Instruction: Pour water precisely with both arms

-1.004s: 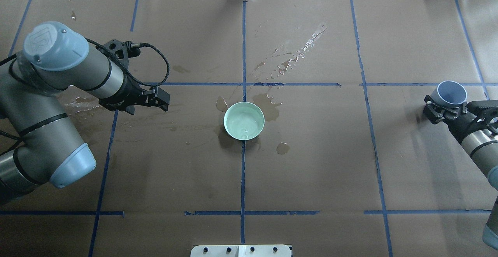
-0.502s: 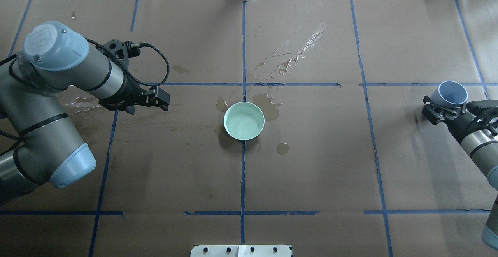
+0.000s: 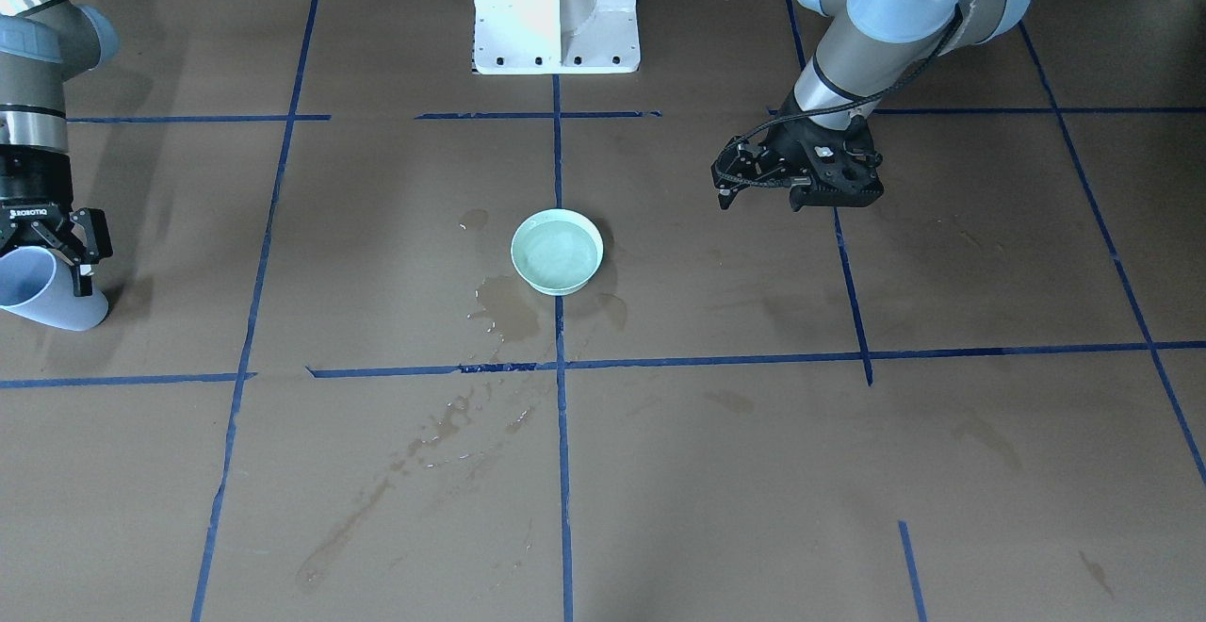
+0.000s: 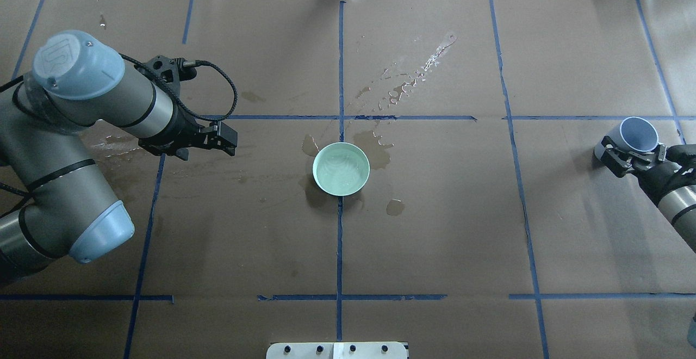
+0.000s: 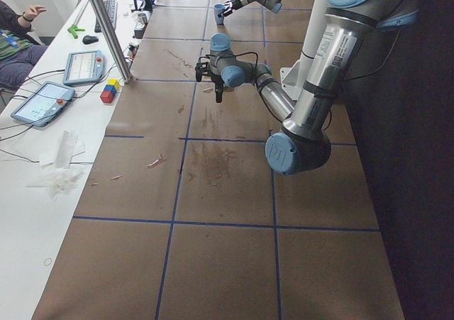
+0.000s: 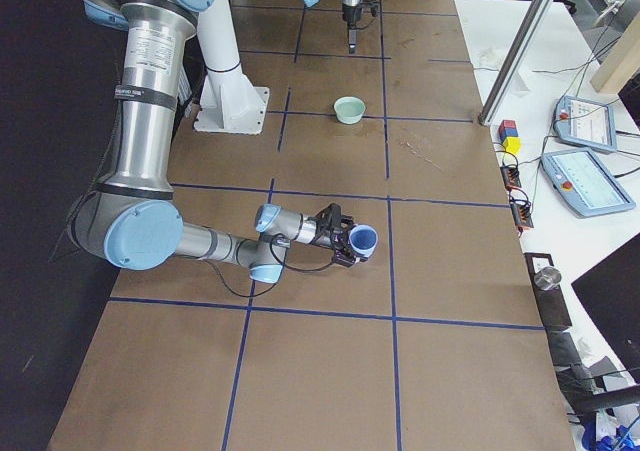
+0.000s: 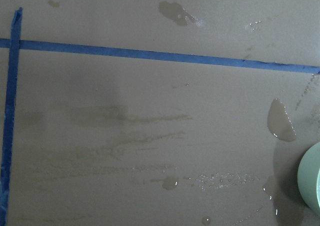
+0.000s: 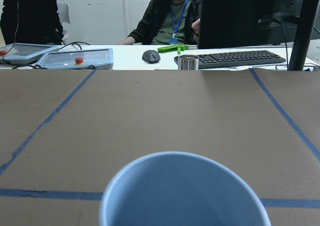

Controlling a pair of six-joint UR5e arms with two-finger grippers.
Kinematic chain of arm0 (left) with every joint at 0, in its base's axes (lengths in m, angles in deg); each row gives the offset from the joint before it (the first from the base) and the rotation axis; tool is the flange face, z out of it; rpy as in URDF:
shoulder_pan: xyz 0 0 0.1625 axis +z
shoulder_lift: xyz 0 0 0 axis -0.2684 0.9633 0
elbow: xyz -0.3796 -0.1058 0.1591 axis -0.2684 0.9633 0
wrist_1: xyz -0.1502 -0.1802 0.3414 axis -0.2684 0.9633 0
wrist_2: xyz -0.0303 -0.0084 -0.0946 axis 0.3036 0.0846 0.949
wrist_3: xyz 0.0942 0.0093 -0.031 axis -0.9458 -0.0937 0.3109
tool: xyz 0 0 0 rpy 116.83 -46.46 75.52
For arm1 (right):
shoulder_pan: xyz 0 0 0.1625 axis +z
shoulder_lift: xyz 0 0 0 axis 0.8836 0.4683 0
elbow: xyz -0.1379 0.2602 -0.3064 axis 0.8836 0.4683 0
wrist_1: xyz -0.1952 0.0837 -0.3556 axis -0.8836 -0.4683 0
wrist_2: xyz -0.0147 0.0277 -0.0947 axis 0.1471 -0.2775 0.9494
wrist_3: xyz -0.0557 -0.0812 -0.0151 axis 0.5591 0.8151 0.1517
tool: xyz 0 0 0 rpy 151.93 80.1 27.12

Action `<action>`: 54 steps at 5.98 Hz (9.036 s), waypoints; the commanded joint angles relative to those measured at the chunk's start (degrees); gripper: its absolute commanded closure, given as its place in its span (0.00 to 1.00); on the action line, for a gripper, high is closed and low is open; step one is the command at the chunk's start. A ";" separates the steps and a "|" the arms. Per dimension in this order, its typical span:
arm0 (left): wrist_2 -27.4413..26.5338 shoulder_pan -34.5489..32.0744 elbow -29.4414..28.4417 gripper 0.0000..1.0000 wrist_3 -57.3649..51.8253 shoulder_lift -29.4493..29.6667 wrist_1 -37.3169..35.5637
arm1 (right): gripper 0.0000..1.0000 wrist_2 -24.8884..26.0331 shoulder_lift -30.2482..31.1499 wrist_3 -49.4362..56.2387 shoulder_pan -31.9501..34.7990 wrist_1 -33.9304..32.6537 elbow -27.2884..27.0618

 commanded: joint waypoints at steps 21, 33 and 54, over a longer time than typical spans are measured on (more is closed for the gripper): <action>-0.20 0.44 0.59 0.00 1.58 0.86 -0.04 | 0.00 -76.37 10.21 20.05 52.46 0.41 -3.80; -6.06 8.32 -7.48 0.00 12.45 9.89 0.22 | 0.00 -78.53 -1.13 74.03 63.76 -95.18 -23.33; 10.22 -7.07 -4.00 1.00 1.90 0.82 4.26 | 0.00 -79.32 -1.13 73.94 60.51 -95.09 -23.60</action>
